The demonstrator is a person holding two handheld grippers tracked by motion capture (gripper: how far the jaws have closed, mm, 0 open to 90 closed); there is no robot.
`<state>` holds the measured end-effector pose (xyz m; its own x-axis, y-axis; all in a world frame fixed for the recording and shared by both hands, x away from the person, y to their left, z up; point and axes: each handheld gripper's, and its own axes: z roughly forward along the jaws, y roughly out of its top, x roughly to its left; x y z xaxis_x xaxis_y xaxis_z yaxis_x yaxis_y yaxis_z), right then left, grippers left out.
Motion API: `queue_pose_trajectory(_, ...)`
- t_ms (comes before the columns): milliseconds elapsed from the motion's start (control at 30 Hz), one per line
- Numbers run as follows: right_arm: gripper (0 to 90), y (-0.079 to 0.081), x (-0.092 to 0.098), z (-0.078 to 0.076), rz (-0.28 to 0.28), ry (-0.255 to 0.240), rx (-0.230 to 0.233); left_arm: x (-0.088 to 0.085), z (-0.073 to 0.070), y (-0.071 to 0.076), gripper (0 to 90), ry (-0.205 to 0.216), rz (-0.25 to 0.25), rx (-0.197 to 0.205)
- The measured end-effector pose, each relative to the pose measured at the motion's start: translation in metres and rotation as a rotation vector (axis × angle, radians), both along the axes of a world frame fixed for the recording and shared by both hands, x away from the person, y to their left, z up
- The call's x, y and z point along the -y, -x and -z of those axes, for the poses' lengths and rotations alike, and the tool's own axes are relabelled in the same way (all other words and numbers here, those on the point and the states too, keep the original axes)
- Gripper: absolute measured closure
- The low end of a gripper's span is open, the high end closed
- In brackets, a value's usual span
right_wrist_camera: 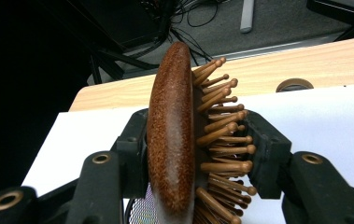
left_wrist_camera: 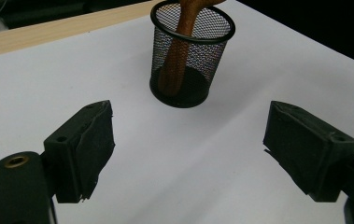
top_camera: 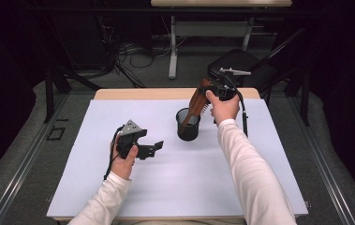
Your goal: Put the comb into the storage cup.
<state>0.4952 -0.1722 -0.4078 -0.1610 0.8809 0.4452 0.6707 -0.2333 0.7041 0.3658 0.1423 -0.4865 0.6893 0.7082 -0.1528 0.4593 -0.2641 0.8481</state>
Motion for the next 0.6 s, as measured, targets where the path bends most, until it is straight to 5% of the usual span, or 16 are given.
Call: queue_pose_trajectory(600,48.2,0.001,0.011,0.006,-0.017,-0.028,0.012,0.0,0.0,0.0,16.0,-0.002,0.001,-0.002)
